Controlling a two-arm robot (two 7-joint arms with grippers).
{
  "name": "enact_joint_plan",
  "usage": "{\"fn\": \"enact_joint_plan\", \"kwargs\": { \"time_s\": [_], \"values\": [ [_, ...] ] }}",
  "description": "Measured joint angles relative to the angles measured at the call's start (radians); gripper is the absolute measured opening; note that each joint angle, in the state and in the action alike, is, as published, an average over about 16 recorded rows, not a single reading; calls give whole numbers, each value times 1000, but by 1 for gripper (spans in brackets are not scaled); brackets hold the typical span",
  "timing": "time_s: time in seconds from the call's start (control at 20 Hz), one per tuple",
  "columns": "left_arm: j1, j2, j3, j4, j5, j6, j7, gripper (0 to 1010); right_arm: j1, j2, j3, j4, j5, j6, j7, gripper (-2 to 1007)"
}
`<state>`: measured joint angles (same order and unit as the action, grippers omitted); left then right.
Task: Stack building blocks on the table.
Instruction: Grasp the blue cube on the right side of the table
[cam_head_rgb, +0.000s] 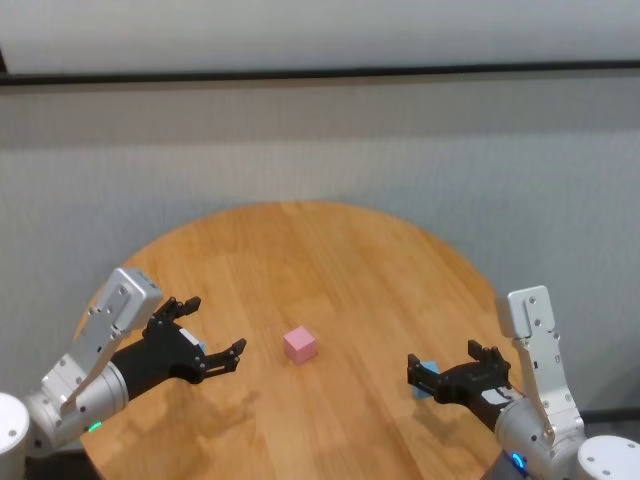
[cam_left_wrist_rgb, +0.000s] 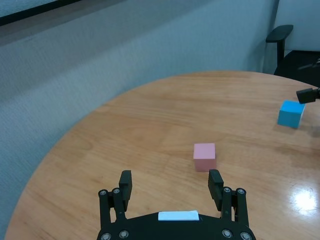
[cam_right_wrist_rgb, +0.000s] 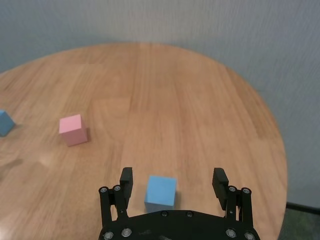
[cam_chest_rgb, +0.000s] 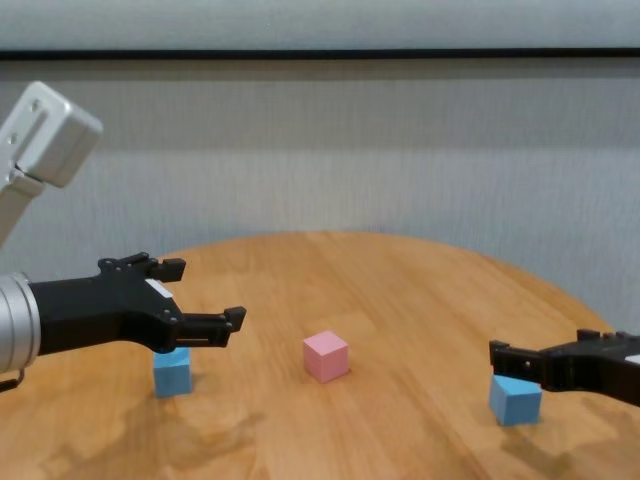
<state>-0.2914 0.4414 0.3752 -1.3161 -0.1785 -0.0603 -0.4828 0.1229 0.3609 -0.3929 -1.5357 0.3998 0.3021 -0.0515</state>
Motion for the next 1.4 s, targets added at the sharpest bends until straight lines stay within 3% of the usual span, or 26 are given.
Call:
{"fn": "enact_joint_plan", "kwargs": {
  "time_s": [0.65, 1.4],
  "values": [
    [-1, 0, 0, 0, 0, 0, 0, 1003, 0, -41, 6, 28, -24, 29, 2, 1005],
    [-1, 0, 0, 0, 0, 0, 0, 1003, 18, -79, 18, 88, -57, 33, 21, 1005]
  ]
}}
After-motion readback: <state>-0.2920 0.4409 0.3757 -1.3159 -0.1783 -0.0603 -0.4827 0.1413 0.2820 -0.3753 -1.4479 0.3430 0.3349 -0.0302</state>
